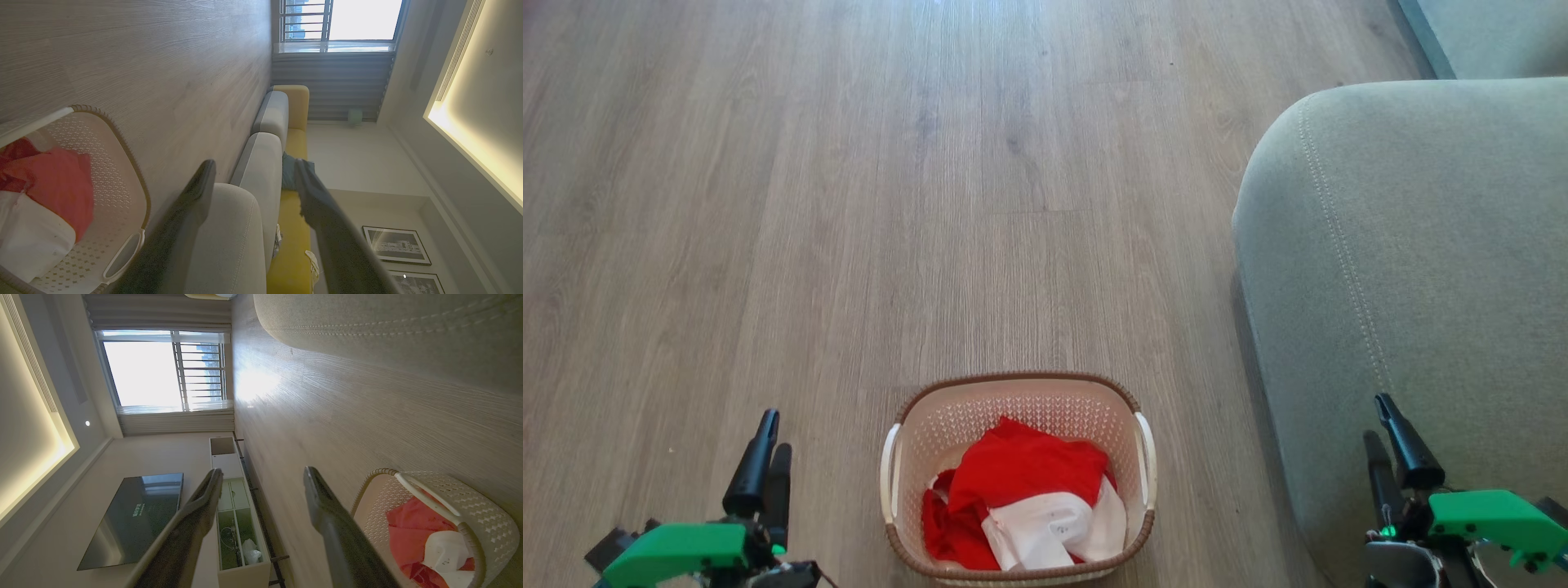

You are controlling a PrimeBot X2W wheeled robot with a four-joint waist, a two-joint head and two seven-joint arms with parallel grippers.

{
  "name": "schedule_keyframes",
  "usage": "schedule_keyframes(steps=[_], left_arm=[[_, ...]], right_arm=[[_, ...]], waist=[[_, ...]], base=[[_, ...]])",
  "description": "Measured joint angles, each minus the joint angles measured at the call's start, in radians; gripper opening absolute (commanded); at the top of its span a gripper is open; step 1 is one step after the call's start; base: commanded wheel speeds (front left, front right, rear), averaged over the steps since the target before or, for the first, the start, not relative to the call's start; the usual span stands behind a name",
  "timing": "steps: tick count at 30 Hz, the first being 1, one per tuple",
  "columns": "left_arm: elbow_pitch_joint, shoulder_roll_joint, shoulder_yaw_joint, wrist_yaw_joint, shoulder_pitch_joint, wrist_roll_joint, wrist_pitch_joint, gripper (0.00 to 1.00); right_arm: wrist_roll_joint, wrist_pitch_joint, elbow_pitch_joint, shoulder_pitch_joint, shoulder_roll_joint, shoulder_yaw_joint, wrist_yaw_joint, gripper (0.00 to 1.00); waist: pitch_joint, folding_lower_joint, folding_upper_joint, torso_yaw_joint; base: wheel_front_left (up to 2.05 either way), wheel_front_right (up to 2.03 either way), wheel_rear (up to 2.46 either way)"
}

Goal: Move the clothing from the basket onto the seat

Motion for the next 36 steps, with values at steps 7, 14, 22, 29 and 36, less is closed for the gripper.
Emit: schedule_keyframes(steps=[7, 14, 22, 29, 36], left_arm=[[-0.008, 0.000, 0.009, 0.000, 0.000, 0.015, -0.019, 1.00], [-0.026, 0.000, 0.017, 0.000, 0.000, 0.036, -0.036, 1.00], [-0.046, 0.000, 0.050, 0.000, -0.002, 0.109, -0.063, 1.00], [-0.086, 0.000, 0.072, 0.000, -0.022, 0.157, -0.079, 1.00], [-0.141, 0.000, 0.115, 0.000, -0.038, 0.263, -0.101, 1.00]], right_arm=[[-0.045, -0.022, -0.012, -0.002, 0.000, -0.003, 0.000, 1.00], [-0.118, -0.041, -0.032, -0.015, 0.000, -0.016, 0.000, 1.00], [-0.286, -0.062, -0.093, -0.018, 0.000, -0.013, 0.000, 1.00], [-0.393, -0.082, -0.145, -0.041, 0.000, -0.008, 0.000, 1.00], [-0.512, -0.104, -0.198, -0.049, 0.000, 0.004, 0.000, 1.00]], waist=[[-0.002, 0.0000, 0.0000, -0.002], [-0.002, 0.0000, 0.0000, -0.003], [-0.002, 0.0000, 0.0000, -0.004], [0.000, 0.0000, 0.0000, -0.001], [0.003, 0.0000, 0.0000, 0.001]], base=[[0.00, 0.00, 0.00], [0.00, 0.00, 0.00], [0.00, 0.00, 0.00], [0.00, 0.00, 0.00], [0.00, 0.00, 0.00]])
